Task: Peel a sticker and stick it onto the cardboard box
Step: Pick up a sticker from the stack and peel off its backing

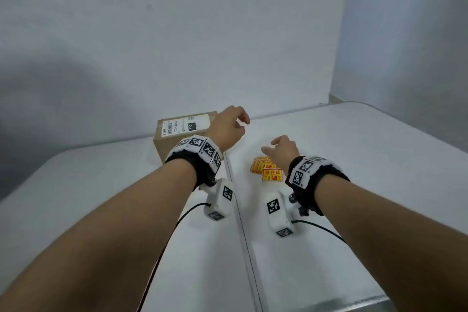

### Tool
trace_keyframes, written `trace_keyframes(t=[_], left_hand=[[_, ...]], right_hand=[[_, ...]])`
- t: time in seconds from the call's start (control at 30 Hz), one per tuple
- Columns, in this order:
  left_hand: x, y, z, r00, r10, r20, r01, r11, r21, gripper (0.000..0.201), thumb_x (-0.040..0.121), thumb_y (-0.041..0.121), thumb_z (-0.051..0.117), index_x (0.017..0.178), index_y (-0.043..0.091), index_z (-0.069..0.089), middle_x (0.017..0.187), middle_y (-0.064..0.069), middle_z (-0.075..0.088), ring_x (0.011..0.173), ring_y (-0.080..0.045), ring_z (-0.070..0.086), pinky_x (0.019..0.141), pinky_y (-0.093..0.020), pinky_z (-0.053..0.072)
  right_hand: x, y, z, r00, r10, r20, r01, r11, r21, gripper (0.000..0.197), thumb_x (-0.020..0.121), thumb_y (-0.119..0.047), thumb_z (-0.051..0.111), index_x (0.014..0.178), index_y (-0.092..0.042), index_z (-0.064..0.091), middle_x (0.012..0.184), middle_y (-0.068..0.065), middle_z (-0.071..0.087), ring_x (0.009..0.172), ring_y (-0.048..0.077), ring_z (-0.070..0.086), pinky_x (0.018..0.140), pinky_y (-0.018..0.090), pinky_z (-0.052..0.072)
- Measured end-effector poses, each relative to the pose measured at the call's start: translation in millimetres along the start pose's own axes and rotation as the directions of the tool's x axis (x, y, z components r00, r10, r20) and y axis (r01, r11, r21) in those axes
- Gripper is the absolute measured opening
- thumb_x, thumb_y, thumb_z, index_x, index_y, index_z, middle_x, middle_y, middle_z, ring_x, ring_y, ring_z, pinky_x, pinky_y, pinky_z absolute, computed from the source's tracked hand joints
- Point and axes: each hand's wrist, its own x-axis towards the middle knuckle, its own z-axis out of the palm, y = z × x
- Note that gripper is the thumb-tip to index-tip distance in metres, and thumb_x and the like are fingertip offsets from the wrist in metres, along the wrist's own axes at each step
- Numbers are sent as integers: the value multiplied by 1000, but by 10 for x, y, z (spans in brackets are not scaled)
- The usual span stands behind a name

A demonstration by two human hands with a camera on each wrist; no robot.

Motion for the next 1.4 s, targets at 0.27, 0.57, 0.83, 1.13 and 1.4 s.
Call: trace_keyframes(t=[0.27, 0.57, 0.83, 1.13, 1.4], left_hand=[[-388, 87, -91, 995, -83, 51, 88, 991, -99, 19, 84, 5, 57, 98, 14, 65, 95, 6, 56, 76, -10, 58, 70, -15, 42], [-616, -175, -75, 946, -296, 132, 322, 903, -285, 20, 82, 5, 61, 80, 25, 62, 80, 12, 57, 89, -16, 56, 91, -34, 51], [-576, -279, 65, 927, -330, 180, 375, 845, -381, 20, 83, 1, 61, 82, 21, 61, 81, 8, 58, 82, -19, 52, 82, -35, 49], [-718, -300, 97, 902, -365, 230, 431, 718, -547, 20, 92, 6, 56, 111, 5, 63, 87, -1, 61, 79, -11, 57, 72, -20, 49], [-1137, -569, -200, 885, -422, 195, 463, 761, -455, 10, 87, 4, 64, 89, 14, 63, 84, -3, 64, 69, -8, 55, 61, -16, 44]], right_hand=[[-359, 238, -52, 980, 98, 173, -43, 955, -294, 61, 75, -27, 72, 131, -25, 49, 137, 6, 48, 126, 28, 50, 105, 37, 43], [-312, 229, -32, 981, 110, 157, -52, 940, -336, 61, 75, -29, 75, 129, -14, 53, 130, 9, 59, 120, 27, 57, 102, 36, 46], [-263, 182, -14, 970, 147, 196, -76, 941, -330, 26, 85, -16, 64, 109, -6, 65, 99, 9, 61, 99, 22, 62, 82, 30, 48], [-585, -135, 258, 958, -26, 285, -24, 985, 172, 24, 85, 2, 57, 103, -10, 68, 89, 11, 63, 82, 21, 56, 58, 20, 41], [-831, -406, 669, 944, -58, 323, -40, 957, 288, 19, 82, 0, 63, 99, -9, 65, 98, 14, 64, 80, 21, 57, 64, 24, 44]])
